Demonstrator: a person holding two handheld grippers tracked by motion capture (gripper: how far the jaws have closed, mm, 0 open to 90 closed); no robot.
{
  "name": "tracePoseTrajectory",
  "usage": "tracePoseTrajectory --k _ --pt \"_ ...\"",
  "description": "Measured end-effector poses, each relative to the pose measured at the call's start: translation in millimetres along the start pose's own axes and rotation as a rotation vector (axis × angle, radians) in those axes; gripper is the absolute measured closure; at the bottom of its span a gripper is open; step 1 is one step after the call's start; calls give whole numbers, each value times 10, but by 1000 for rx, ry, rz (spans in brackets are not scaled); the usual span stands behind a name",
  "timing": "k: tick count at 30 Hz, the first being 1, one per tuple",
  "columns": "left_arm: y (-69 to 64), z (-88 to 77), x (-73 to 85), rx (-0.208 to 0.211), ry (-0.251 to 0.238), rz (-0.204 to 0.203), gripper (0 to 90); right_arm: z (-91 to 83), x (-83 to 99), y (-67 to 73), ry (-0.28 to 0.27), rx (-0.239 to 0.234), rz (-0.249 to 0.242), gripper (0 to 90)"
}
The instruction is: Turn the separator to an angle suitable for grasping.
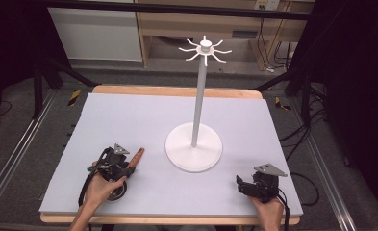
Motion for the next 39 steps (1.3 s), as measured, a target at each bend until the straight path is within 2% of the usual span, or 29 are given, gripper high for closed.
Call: tracePoseTrajectory --k 7,15,17,20,28,31,39 --pt "-33 -6 12 27 10 0 667 -1 2 -5 1 -1 3 129" --pt "-55 -11 17 14 31 22 671 1 5 -10 3 0 0 128" --pt "-54 -13 15 21 35 22 670 1 5 -10 4 0 -1 128" --pt "-46 -3 -13 22 25 13 645 2 6 -9 5 0 -1 128" --pt "-65 -39 -180 26 19 44 587 19 4 19 13 -7 -10 128" --pt "-79 16 -230 49 36 64 580 16 8 11 15 -5 -1 128" --pt "-40 135 -229 31 91 72 597 21 17 -7 19 -6 6 128"
Point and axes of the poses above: each handheld gripper's, and its own axes: z roughly forward along the jaws, x roughly out of its underside, y roughly to its left, the point moved 7 cm from there along z, roughly forward along the jaws, and after that the axes turned 8 degrees about x, right-handed, at the moved point
